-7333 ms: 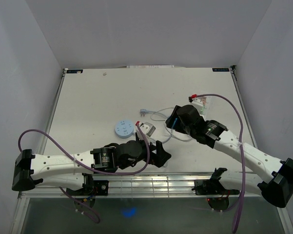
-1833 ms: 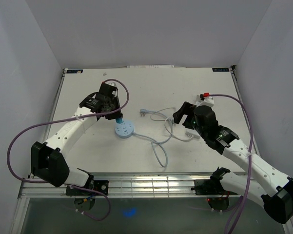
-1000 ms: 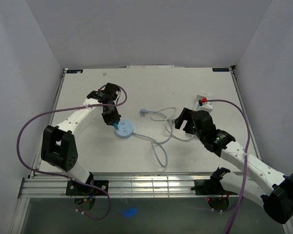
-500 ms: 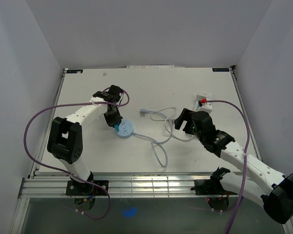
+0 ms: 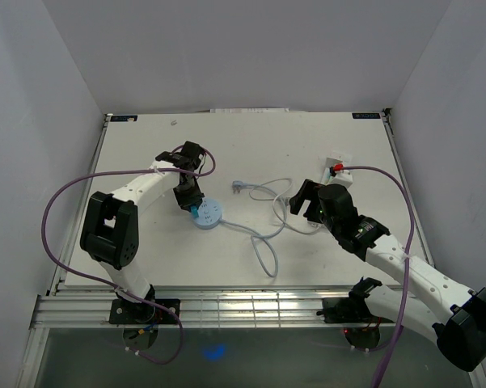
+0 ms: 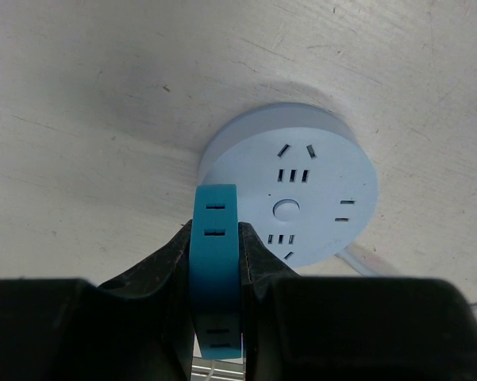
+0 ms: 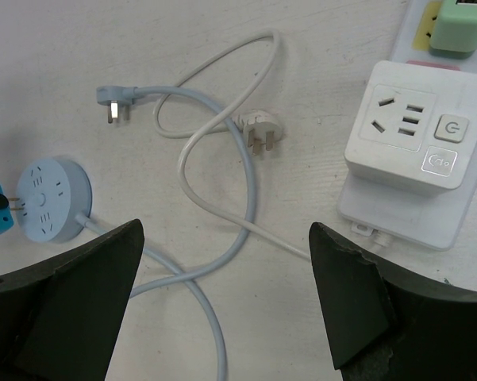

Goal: Insert the plug

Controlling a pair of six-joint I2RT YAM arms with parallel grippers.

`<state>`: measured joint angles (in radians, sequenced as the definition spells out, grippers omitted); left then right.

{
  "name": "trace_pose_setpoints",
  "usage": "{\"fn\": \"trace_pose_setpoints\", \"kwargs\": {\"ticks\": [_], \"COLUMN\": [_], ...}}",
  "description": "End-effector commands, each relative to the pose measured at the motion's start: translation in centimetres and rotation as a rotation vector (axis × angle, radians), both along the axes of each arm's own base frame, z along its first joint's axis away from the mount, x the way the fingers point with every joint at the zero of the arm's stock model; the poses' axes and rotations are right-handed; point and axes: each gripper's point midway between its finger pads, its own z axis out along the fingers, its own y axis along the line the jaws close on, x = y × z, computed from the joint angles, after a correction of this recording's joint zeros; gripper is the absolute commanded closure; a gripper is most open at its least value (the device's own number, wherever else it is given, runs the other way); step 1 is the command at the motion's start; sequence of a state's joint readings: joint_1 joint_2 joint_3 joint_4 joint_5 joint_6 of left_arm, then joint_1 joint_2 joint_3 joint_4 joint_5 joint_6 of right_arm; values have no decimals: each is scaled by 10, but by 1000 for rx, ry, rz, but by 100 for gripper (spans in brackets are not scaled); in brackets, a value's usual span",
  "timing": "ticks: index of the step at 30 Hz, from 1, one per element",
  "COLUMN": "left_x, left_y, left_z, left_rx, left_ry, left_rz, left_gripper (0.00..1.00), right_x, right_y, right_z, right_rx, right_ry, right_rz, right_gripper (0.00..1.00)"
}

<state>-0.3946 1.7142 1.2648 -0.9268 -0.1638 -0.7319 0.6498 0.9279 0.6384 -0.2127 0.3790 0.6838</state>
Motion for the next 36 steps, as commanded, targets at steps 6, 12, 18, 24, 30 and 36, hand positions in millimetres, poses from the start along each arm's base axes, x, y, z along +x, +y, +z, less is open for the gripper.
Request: {"fn": "trace_pose_setpoints", "kwargs": {"ticks": [6,12,18,24,30,36], "left_x": [-1,-1,-4,-10,-10,-7], "left_y": [-2,-2,-3,-3,-2,-2], "left_z": [0,10,18,17,12,10], "left_rx": [-20,-27,-37,-50,-36,-28], "left_ry": [-6,-19,-26,-16,-2,1], "left_rz": [-9,-14,-20,-32,-36,-34], "left_gripper": [100,100,100,100,100,100], "right_x": [4,4,4,3,3,2], "right_y": [0,1,1,1,1,1], "right_z": [11,11,10,8,6,9], "right_rx": [39,39,41,43,45,51], "right_ry": [-43,-41,-38,-31,-25,-32], "right_rz": [-16,-15,-17,-18,-18,-18], "right_gripper": [11,11,11,11,11,11]}}
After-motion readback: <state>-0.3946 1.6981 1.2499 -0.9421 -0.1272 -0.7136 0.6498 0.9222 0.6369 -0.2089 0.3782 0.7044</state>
